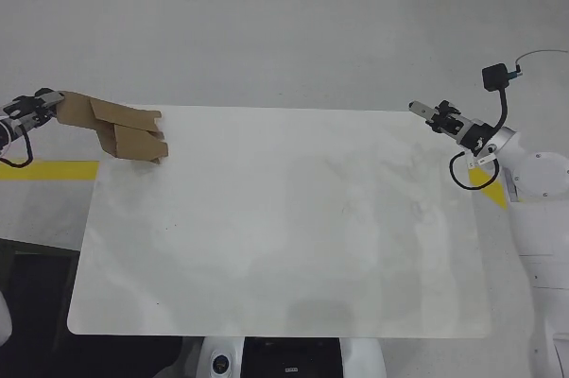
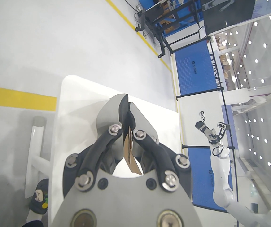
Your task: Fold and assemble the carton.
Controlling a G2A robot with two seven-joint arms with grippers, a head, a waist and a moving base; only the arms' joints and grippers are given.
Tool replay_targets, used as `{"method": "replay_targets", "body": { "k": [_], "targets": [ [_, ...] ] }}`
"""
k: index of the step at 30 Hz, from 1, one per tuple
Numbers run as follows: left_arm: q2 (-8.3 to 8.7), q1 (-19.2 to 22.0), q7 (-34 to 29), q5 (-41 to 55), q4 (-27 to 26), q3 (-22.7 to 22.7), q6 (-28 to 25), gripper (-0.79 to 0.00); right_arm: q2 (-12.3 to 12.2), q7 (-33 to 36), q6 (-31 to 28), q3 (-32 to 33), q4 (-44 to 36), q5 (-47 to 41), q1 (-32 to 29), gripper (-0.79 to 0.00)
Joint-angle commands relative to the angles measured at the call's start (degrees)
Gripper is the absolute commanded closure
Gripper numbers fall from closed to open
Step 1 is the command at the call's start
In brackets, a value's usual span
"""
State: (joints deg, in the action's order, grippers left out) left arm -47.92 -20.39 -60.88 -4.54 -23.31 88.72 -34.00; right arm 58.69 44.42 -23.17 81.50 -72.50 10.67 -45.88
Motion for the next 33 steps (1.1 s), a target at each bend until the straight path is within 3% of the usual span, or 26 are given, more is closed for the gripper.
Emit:
{"method": "replay_targets", "body": {
  "k": [1, 19, 33],
  "targets": [
    [-0.57, 0.1, 0.6, 0.7, -1.9, -1.0, 0.5, 0.0, 0.0, 0.0, 0.0, 0.0, 0.0, 0.0, 0.0, -0.785],
    [-7.08, 2.0, 1.2, 15.3, -14.2, -12.1, 5.1, 0.0, 0.0, 0.0, 0.0, 0.0, 0.0, 0.0, 0.0, -0.785],
    [-11.05, 0.1, 0.0, 24.8, -20.3, -20.2, 2.9, 0.0, 0.0, 0.0, 0.0, 0.0, 0.0, 0.0, 0.0, -0.785]
  ]
}}
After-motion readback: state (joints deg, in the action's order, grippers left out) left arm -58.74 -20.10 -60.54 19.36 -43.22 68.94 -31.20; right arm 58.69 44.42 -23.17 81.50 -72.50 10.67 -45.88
